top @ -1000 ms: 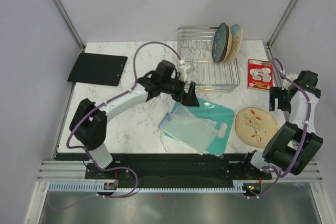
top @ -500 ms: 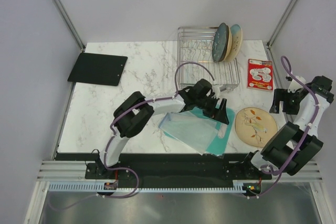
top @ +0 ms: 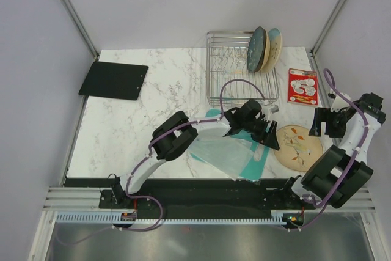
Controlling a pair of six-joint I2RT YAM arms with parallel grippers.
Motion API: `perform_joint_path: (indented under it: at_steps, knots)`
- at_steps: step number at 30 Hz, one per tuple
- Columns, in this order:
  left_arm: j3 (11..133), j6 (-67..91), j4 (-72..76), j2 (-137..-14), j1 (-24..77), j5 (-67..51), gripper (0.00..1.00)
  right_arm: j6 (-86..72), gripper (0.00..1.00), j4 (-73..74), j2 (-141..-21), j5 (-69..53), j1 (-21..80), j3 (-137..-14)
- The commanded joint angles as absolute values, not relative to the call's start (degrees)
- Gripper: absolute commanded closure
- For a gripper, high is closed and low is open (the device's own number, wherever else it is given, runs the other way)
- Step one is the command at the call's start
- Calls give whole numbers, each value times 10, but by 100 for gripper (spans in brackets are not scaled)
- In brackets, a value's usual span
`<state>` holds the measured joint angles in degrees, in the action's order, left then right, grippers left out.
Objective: Load the plates into the dish rack
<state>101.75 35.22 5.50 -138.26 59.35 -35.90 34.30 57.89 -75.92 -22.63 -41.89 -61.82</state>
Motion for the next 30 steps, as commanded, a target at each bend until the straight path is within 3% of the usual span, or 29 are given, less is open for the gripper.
perform_joint_path:
  at_steps: [1, 8, 17, 24, 30]
  knots:
    - [1059, 379, 90, -1416, 598, -362, 32, 350, 12, 585, -734, -248, -423, -617]
    - [1089, 387, 103, -1442, 603, -357, 45, 352, 13, 591, -703, -245, -425, -602]
    - [1097, 401, 112, -1448, 609, -359, 97, 333, 13, 585, -698, -243, -426, -606]
    - [1030, 367, 88, -1328, 578, -414, 98, 335, 12, 584, -697, -279, -427, -650]
    - [970, 313, 49, -1214, 517, -425, 98, 313, 12, 597, -746, -412, -428, -759]
